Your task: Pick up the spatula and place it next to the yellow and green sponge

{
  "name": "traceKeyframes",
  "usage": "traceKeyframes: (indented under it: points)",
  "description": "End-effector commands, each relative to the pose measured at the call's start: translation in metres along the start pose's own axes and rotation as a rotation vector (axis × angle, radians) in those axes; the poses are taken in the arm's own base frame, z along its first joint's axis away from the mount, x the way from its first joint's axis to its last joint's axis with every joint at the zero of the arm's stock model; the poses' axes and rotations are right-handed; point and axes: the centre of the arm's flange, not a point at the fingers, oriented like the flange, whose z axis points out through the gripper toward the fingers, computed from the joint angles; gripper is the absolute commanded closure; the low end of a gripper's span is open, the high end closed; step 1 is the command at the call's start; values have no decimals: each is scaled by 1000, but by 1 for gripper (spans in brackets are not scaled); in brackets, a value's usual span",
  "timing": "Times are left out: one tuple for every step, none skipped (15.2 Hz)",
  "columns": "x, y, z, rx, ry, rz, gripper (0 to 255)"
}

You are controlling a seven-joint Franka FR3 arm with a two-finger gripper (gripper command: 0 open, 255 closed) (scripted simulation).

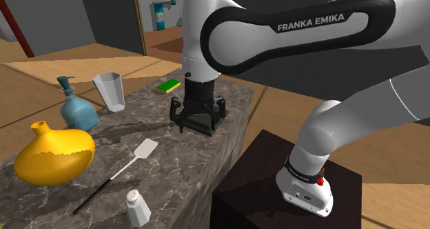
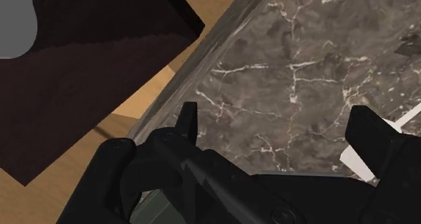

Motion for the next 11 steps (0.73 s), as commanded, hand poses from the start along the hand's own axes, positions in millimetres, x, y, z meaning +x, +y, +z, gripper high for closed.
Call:
traceKeyframes:
  points:
    - [-4, -24, 8, 2, 2, 71, 0]
    - [-6, -36, 14, 2, 4, 104, 0]
    - [-8, -48, 20, 2, 5, 137, 0]
    - [-8, -60, 26, 2, 7, 170, 0]
    - [-9, -71, 32, 2, 9, 203, 0]
    - [-9, -83, 38, 2, 11, 236, 0]
    - [-9, -95, 44, 2, 12, 270, 0]
    - [-8, -107, 50, 2, 14, 303, 0]
    - [-7, -119, 56, 2, 16, 336, 0]
    - [-6, -130, 62, 2, 17, 369, 0]
    - [-4, -142, 68, 2, 19, 402, 0]
